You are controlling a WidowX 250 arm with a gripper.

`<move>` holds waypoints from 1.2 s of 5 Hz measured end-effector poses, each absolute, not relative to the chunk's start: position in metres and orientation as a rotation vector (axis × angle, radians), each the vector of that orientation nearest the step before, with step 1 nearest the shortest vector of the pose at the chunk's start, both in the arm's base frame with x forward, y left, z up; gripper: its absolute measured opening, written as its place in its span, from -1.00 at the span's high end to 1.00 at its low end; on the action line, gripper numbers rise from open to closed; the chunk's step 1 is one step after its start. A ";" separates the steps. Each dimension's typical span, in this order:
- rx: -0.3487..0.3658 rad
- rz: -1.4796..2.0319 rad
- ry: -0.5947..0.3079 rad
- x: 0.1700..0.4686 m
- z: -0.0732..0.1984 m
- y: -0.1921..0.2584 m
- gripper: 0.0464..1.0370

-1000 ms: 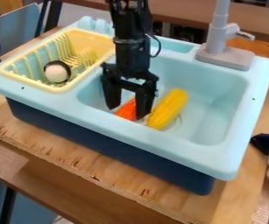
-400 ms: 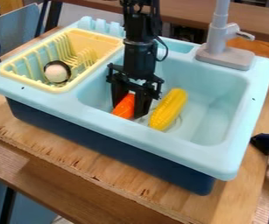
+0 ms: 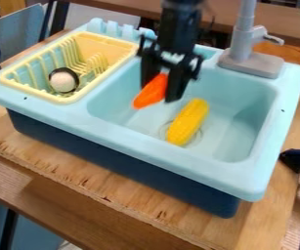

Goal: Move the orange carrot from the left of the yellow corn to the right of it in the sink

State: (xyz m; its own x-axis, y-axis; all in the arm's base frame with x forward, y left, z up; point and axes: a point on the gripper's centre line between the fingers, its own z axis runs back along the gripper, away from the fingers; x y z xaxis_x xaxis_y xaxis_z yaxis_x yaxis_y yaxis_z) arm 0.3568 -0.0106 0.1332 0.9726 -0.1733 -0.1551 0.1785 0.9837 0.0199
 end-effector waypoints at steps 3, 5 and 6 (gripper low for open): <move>-0.181 -0.130 0.028 0.362 0.140 -0.082 -0.16; -0.273 -0.094 0.068 0.352 0.110 -0.090 -0.16; -0.249 -0.119 0.097 0.351 0.097 -0.088 -0.16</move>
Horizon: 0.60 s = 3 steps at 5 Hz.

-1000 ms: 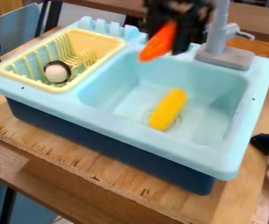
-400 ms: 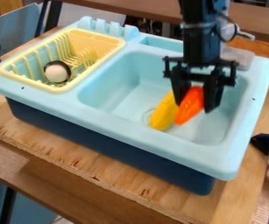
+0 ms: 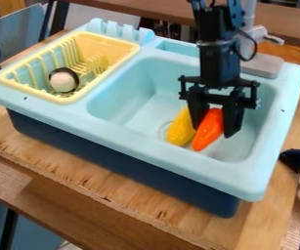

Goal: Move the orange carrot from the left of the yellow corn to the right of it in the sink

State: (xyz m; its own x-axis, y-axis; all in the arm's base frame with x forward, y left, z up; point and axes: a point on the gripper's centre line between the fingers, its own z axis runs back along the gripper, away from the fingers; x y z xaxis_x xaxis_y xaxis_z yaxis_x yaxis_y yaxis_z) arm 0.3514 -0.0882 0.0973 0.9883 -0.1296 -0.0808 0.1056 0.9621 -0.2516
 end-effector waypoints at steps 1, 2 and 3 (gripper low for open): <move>-0.226 -0.175 0.135 0.356 0.084 -0.096 -0.16; -0.221 -0.212 0.142 0.360 0.078 -0.098 -0.16; -0.220 -0.208 0.145 0.362 0.076 -0.100 -0.30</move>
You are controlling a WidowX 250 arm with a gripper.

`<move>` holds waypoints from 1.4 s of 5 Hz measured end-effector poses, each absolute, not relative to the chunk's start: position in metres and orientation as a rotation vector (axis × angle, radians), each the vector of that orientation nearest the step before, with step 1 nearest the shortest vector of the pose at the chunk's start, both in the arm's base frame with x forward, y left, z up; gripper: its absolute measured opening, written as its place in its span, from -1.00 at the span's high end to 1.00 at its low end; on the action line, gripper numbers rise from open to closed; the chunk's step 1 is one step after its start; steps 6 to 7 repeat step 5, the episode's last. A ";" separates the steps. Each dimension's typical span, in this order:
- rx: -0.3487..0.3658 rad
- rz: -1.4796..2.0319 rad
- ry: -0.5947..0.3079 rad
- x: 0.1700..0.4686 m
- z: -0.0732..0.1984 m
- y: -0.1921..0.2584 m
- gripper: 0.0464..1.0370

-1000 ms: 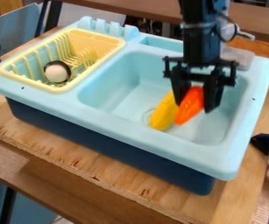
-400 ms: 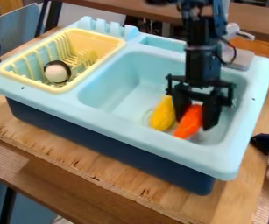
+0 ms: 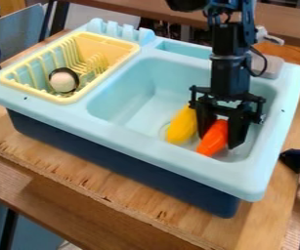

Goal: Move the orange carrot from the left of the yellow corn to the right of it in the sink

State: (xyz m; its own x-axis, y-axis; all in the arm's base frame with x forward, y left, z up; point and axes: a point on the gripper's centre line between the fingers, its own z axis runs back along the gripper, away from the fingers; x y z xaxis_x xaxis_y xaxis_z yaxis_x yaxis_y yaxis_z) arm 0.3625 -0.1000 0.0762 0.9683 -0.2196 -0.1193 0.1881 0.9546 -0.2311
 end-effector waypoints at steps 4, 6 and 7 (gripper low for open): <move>-0.102 -0.224 -0.108 0.353 0.175 -0.109 -0.93; 0.012 -0.207 -0.071 0.337 0.210 -0.097 -0.93; 0.012 -0.207 -0.071 0.337 0.210 -0.097 -0.93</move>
